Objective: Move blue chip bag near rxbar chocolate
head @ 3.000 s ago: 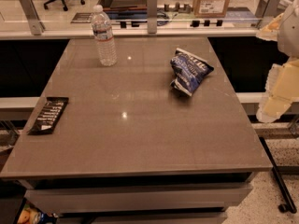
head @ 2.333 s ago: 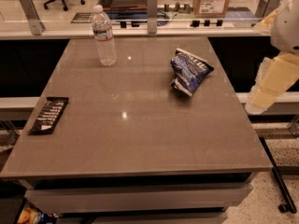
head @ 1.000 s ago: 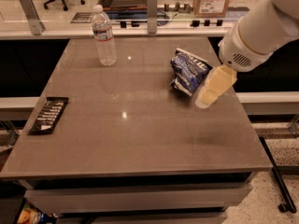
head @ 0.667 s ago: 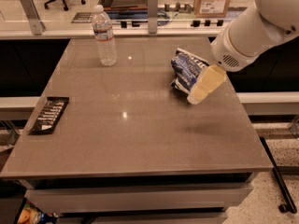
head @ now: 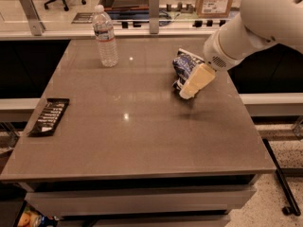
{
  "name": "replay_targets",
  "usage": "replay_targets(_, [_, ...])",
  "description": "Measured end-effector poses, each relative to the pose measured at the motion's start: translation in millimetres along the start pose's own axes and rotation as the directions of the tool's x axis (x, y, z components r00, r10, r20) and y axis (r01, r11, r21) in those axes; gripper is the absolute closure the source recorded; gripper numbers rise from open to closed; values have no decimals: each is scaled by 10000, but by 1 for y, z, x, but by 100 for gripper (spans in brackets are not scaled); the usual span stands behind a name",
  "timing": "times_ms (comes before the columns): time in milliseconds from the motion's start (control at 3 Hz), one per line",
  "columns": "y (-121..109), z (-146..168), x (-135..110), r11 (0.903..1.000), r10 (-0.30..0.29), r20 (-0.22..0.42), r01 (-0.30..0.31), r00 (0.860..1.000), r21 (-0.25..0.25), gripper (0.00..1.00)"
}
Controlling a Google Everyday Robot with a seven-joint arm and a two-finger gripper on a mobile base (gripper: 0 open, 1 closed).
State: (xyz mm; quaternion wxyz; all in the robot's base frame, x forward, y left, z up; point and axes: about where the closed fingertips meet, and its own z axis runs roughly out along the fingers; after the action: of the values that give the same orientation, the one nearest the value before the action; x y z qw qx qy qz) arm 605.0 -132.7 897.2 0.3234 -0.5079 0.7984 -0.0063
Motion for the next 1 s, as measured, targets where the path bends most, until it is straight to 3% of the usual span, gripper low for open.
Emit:
replay_targets(667, [-4, 29, -6, 9999, 69, 176, -67, 9998, -127, 0])
replay_targets(1000, [-3, 28, -6, 9999, 49, 174, -47, 9998, -127, 17])
